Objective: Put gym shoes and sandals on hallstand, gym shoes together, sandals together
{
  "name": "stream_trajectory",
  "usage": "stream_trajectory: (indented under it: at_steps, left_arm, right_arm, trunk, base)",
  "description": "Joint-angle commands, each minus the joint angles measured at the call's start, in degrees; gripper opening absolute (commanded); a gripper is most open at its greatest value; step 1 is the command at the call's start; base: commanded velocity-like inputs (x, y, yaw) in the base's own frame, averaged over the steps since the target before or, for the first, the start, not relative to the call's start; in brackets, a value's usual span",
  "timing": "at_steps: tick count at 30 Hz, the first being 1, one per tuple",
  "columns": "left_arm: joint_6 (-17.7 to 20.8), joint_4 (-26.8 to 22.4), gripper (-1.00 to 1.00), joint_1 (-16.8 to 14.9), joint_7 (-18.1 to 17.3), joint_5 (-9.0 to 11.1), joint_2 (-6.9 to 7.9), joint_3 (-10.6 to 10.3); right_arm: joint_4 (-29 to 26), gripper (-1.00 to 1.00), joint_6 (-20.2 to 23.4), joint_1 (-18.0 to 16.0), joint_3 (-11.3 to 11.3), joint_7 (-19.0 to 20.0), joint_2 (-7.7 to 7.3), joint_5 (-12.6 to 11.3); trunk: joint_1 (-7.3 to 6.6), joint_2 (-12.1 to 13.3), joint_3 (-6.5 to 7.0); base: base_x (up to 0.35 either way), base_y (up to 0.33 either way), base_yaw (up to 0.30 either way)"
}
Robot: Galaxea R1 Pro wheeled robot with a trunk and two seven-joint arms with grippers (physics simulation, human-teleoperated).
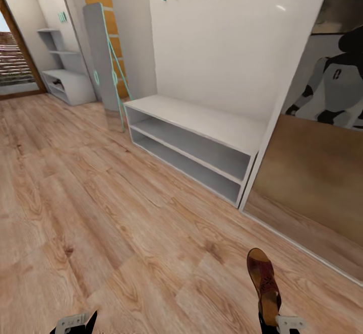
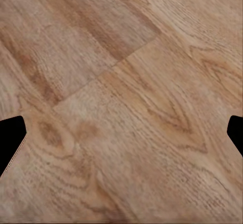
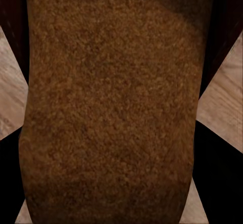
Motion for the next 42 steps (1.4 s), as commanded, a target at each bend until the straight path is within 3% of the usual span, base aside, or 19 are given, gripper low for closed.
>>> stream_trajectory:
  at_steps: [1,42]
  left_arm:
    - [-0.02,0.07,1.0,-0.05,-0.54,0.6,-0.01,0.09]
    - [-0.01,0.08,1.0,-0.05,-0.54,0.58,0.0,0.09]
  right_arm:
    - [0.02,-1.0,-0.2,-0.03,-0.47,0.29,0.05,0.58]
    - [0.01,-1.0,-0.2,-0.03,-0.47,0.5,0.08,0.44]
  trunk:
    - [-0.01,-0.02,-0.01]
    - [-0.01,-0.02,1.25]
  base:
    - [0.0,0.0,0.27]
    - [0.0,0.0,0.27]
